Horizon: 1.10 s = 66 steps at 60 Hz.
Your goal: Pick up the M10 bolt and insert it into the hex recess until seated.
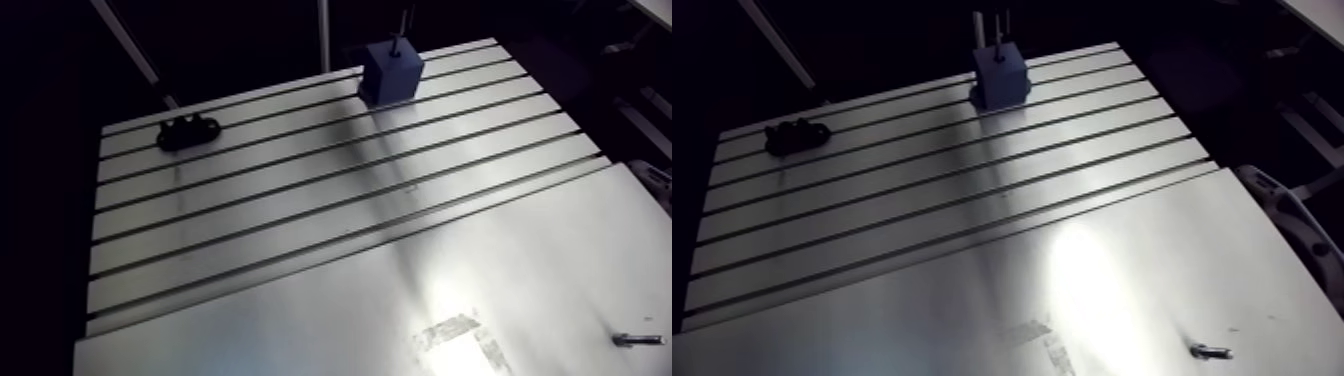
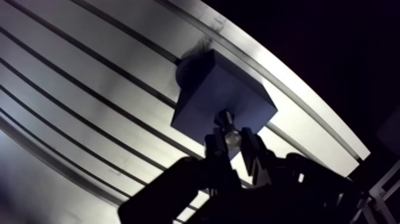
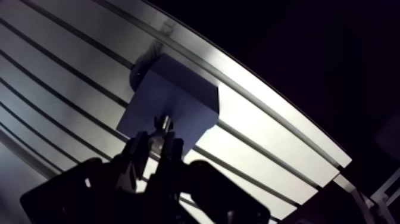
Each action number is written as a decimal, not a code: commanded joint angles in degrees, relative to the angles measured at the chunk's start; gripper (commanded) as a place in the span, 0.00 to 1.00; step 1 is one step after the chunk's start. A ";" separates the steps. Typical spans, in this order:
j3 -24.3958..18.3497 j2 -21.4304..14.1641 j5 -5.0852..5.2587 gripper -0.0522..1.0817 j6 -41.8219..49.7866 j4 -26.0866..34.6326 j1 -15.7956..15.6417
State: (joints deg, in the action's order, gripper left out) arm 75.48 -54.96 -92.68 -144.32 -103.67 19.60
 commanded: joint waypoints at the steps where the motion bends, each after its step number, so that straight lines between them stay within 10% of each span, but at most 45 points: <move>1: 0.06 0.08 0.00 0.94 -0.05 0.00 0.08; 66: 0.67 0.09 0.27 0.94 0.04 -0.10 0.27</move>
State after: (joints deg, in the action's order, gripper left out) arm 76.13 -54.88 -92.59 -144.29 -103.82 19.86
